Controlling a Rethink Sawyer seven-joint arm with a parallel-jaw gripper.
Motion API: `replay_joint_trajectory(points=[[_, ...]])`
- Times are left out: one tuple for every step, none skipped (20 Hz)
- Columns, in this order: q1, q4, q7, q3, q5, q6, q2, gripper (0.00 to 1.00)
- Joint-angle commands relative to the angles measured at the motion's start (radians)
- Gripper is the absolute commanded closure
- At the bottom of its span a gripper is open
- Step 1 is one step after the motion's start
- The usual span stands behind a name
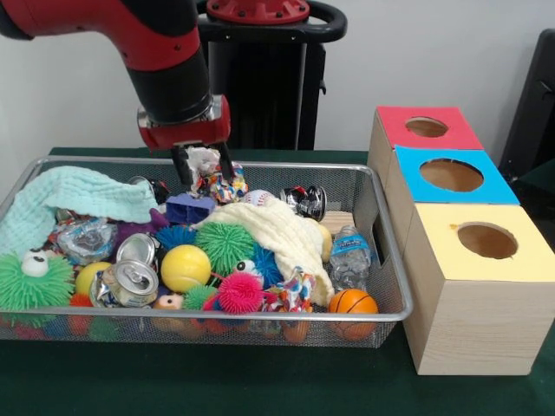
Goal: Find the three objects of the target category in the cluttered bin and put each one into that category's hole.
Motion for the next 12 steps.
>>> replay_joint_trajectory(points=[[0.002, 0.066, -0.112, 0.053, 0.049, 0.168, -0.074, 0.0], [0.007, 0.055, -0.112, 0.049, 0.036, 0.156, -0.064, 0.0], [0.01, 0.048, -0.112, 0.048, 0.027, 0.15, -0.055, 0.0], [0.014, 0.037, -0.111, 0.043, 0.017, 0.148, -0.042, 0.0], [0.016, 0.027, -0.113, 0.042, 0.008, 0.143, -0.032, 0.0], [0.017, 0.018, -0.115, 0.04, 0.0, 0.137, -0.023, 0.0], [0.016, 0.014, -0.118, 0.041, -0.007, 0.127, -0.017, 0.0], [0.017, 0.005, -0.122, 0.041, -0.015, 0.115, -0.007, 0.0], [0.016, 0.0, -0.128, 0.042, -0.026, 0.097, -0.003, 0.0], [0.017, -0.009, -0.15, 0.046, -0.055, 0.068, 0.004, 0.0], [0.015, -0.011, -0.145, 0.046, -0.051, 0.063, 0.01, 0.0], [0.013, -0.012, -0.143, 0.048, -0.05, 0.051, 0.018, 0.0]])
